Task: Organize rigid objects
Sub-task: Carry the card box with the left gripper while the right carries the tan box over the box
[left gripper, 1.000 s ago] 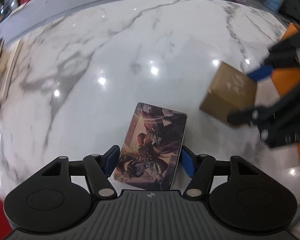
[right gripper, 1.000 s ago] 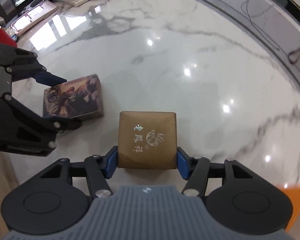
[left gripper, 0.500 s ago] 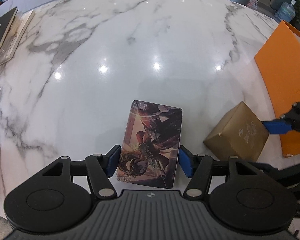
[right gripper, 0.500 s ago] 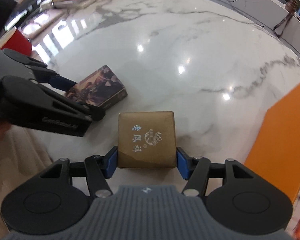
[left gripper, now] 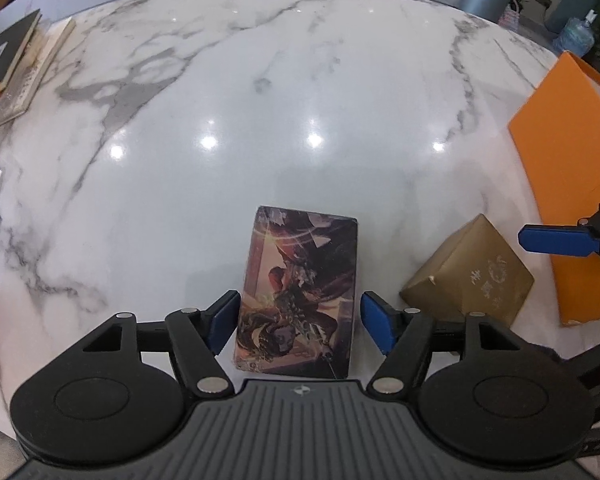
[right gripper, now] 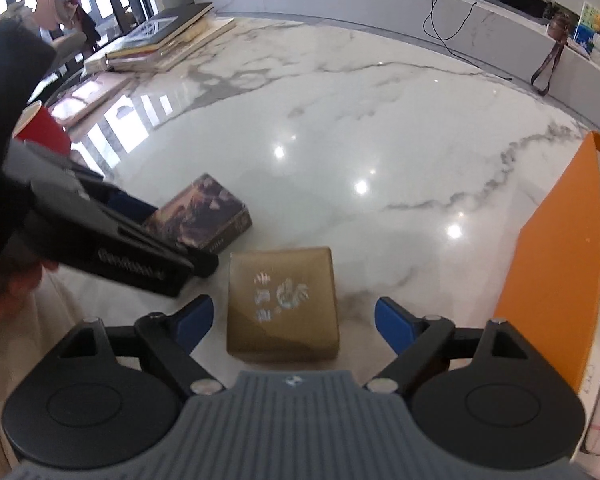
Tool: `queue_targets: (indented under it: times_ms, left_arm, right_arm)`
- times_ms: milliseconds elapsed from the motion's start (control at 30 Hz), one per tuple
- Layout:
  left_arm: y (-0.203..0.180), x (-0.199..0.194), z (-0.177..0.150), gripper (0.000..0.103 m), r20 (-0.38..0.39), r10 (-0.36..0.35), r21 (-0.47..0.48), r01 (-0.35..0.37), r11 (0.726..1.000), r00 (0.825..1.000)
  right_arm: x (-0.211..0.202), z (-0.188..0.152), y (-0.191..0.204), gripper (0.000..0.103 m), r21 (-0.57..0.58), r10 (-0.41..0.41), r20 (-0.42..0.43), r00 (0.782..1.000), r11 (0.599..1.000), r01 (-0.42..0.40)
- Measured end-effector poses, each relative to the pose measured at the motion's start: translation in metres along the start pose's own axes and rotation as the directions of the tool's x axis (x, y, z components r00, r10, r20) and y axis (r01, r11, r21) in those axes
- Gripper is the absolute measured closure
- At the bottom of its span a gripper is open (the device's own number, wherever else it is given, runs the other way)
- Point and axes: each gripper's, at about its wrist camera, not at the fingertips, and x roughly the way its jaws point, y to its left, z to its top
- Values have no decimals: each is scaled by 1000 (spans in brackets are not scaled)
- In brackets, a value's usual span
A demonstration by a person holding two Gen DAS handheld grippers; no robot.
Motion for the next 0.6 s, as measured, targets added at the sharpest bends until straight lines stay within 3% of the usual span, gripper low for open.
queue_targets:
  times_ms: [133, 233, 333, 467, 600]
  left_arm:
    - [-4, 3, 2, 23, 12, 25, -5, -25, 1000, 1000]
    - [-13, 4, 1, 28, 17, 75, 29, -76, 997, 997]
    - [-12, 3, 0, 32, 22, 65, 15, -65, 998, 998]
    - [-13, 1, 0, 35, 28, 67, 22, -67, 997, 997]
    - [-14, 1, -1, 36, 30, 70, 25, -71, 997, 997]
  right_arm:
    - [6, 3, 2, 22, 8, -14, 10, 1000, 1000, 14]
    - [10, 1, 0, 27, 29, -11, 6, 1000, 1000, 11]
    - [11, -3, 0, 29, 34, -22, 19, 1000, 999, 21]
    - [16, -7, 0, 40, 64, 5, 12, 1000, 998, -6]
    - [17, -10, 5, 41, 52, -19, 24, 1000, 998, 18]
